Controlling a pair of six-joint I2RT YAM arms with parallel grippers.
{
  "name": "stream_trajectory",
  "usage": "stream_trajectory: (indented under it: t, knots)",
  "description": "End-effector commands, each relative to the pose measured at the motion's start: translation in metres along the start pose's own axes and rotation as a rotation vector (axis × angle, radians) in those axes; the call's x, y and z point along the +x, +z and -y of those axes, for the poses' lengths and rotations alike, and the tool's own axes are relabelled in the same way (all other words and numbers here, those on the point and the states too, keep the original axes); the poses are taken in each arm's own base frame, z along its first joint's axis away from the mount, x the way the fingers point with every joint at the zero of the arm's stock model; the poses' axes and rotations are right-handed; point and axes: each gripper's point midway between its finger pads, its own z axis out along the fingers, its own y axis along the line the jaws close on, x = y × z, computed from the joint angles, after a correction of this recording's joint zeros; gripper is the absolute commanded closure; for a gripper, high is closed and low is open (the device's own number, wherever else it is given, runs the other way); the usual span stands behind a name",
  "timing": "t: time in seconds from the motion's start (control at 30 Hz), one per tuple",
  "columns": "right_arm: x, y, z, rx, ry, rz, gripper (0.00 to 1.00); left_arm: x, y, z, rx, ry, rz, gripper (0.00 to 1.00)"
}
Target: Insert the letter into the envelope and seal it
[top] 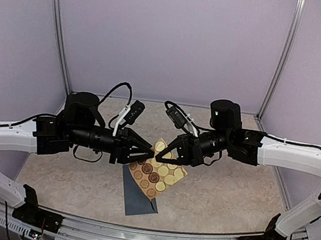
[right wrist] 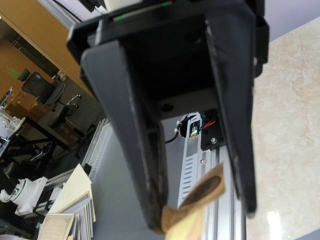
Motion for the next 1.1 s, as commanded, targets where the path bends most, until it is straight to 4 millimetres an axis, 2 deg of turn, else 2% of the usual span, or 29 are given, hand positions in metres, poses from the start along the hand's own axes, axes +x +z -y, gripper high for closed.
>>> stream_trajectory:
  t: [0.0, 0.4, 0.67, 0.83, 0.93, 1.07]
  knots:
    - [0.008, 0.004, -0.003, -0.020, 0.003, -0.022, 1.00, -0.013, -0.008, 0.002, -0.005, 0.018, 0.051, 0.69]
    - [0.006, 0.004, 0.000, -0.011, 0.004, -0.018, 1.00, -0.010, -0.013, 0.000, -0.015, 0.009, 0.047, 0.75]
    - [0.003, 0.004, 0.005, 0.019, 0.007, -0.009, 1.00, -0.009, -0.014, 0.001, -0.040, 0.021, 0.042, 0.72]
    - [-0.002, 0.004, 0.017, 0.086, 0.036, -0.003, 1.00, -0.023, -0.023, 0.002, -0.091, 0.043, 0.092, 0.63]
    - [-0.001, 0.004, 0.026, 0.117, 0.063, -0.005, 1.00, -0.033, -0.029, 0.006, -0.138, 0.073, 0.131, 0.65]
    - [-0.001, 0.003, 0.033, 0.130, 0.085, -0.002, 1.00, -0.031, -0.026, 0.015, -0.104, 0.075, 0.124, 0.68]
